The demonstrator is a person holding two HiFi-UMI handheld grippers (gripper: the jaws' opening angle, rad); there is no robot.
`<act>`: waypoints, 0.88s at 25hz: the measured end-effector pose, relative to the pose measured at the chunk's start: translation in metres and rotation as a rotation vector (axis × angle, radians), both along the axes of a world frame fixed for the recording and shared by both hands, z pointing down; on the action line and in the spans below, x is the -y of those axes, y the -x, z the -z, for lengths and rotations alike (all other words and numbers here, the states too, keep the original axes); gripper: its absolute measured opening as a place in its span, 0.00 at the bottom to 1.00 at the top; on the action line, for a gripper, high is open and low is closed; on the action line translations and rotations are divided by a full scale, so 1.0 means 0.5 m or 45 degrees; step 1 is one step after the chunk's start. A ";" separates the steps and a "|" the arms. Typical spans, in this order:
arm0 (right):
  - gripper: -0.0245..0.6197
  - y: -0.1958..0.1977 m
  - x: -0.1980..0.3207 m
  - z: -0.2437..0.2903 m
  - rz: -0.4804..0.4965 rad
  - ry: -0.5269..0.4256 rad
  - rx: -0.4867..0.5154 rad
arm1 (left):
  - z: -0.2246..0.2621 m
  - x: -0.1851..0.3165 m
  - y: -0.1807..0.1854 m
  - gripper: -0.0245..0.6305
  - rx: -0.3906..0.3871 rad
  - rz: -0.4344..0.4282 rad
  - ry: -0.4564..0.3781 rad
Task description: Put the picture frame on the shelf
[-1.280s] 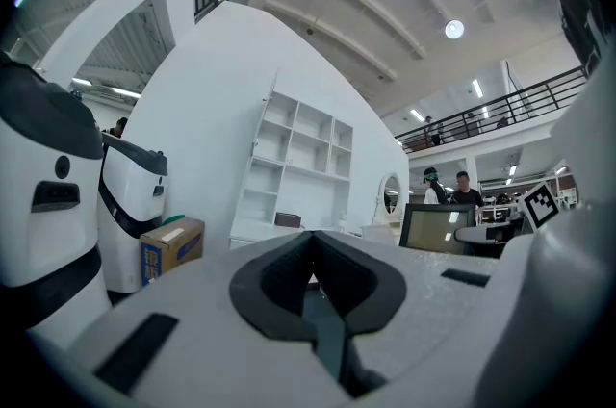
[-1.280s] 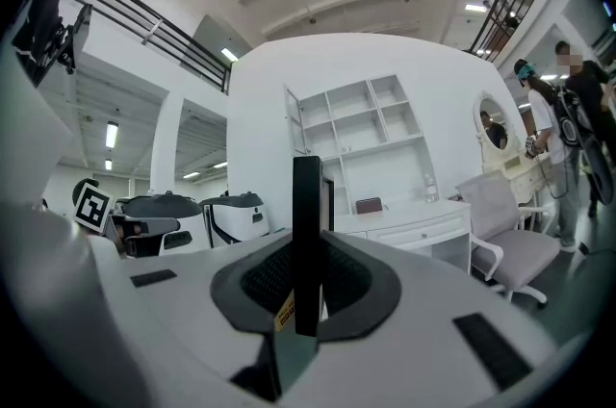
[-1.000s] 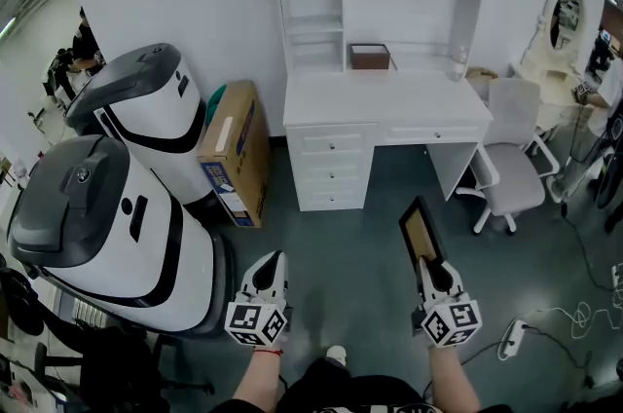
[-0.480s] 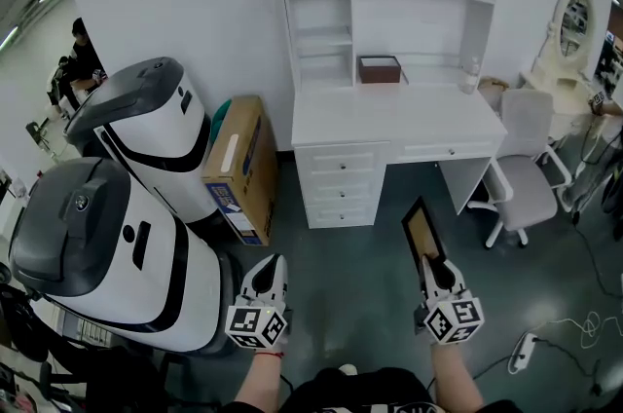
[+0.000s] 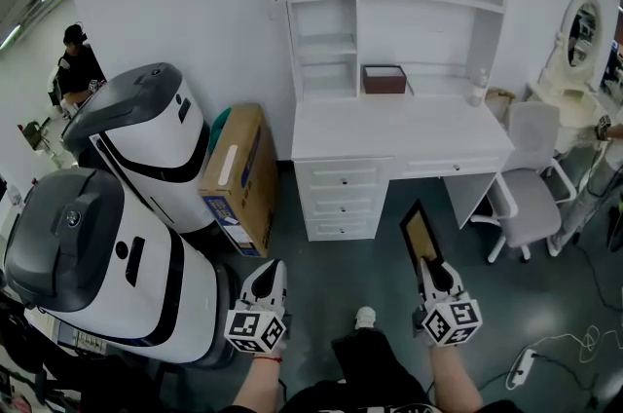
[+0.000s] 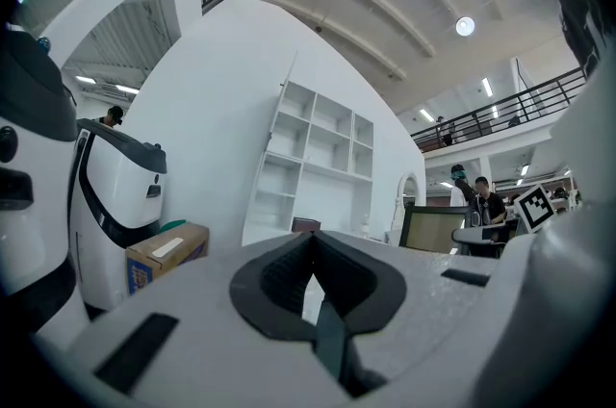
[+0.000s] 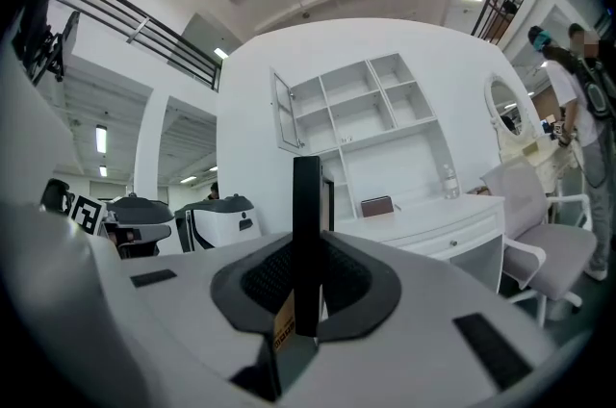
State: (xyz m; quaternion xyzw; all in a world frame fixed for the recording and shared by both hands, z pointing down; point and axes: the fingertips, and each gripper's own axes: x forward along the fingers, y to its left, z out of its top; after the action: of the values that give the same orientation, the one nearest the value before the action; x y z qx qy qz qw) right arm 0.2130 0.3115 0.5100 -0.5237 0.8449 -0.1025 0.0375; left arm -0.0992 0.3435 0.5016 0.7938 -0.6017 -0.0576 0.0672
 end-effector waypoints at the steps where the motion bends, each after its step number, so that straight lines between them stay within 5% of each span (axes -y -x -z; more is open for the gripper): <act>1: 0.11 0.002 0.019 -0.001 0.003 -0.001 0.004 | 0.002 0.017 0.000 0.04 0.004 0.000 -0.003; 22: 0.11 0.039 0.497 -0.004 0.100 0.034 -0.002 | 0.011 0.461 0.011 0.04 0.003 0.063 0.022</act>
State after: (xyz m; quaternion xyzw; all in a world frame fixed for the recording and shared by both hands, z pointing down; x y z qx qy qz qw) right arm 0.1933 0.0629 0.5118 -0.4908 0.8633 -0.1148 0.0258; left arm -0.1047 0.1128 0.4963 0.7781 -0.6217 -0.0532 0.0718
